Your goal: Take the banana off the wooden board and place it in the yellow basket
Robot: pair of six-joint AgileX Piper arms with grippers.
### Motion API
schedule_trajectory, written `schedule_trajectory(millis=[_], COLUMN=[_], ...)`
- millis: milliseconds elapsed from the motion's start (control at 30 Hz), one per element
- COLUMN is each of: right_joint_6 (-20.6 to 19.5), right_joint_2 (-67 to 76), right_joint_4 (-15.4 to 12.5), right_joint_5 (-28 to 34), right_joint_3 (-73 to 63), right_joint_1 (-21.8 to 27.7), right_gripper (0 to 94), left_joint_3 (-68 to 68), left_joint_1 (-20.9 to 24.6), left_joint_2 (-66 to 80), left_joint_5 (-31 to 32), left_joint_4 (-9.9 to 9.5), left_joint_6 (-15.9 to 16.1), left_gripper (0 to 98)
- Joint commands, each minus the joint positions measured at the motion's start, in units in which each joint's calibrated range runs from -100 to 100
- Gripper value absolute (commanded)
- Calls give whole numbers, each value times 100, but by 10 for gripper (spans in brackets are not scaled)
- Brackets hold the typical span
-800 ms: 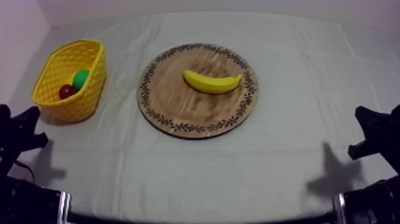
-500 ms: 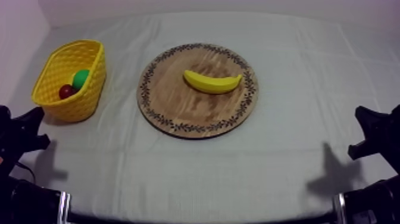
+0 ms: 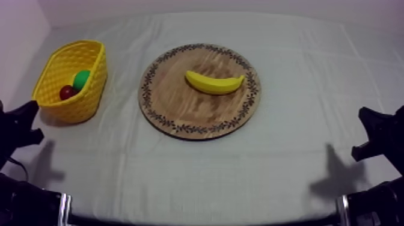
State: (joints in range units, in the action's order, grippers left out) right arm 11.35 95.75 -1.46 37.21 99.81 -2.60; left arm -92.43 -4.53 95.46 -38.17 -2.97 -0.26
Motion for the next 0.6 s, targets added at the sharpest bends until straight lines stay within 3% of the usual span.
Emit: schedule_trajectory(millis=[0, 267, 567], right_joint_6=[0, 0, 0], right_joint_2=[0, 0, 0], right_joint_4=[2, 2, 2], right_joint_5=[-4, -4, -4], right_joint_3=[-3, -3, -3], right_joint_1=[0, 0, 0], right_gripper=[3, 3, 3], left_joint_3=[421, 2031, 4346], left_joint_1=[-3, -42, -229], left_joint_2=[-296, -1595, -3280], left_joint_5=[2, -165, -1343], left_joint_4=[14, 89, 86], left_joint_6=[-16, -9, 41], left_gripper=[0, 0, 0])
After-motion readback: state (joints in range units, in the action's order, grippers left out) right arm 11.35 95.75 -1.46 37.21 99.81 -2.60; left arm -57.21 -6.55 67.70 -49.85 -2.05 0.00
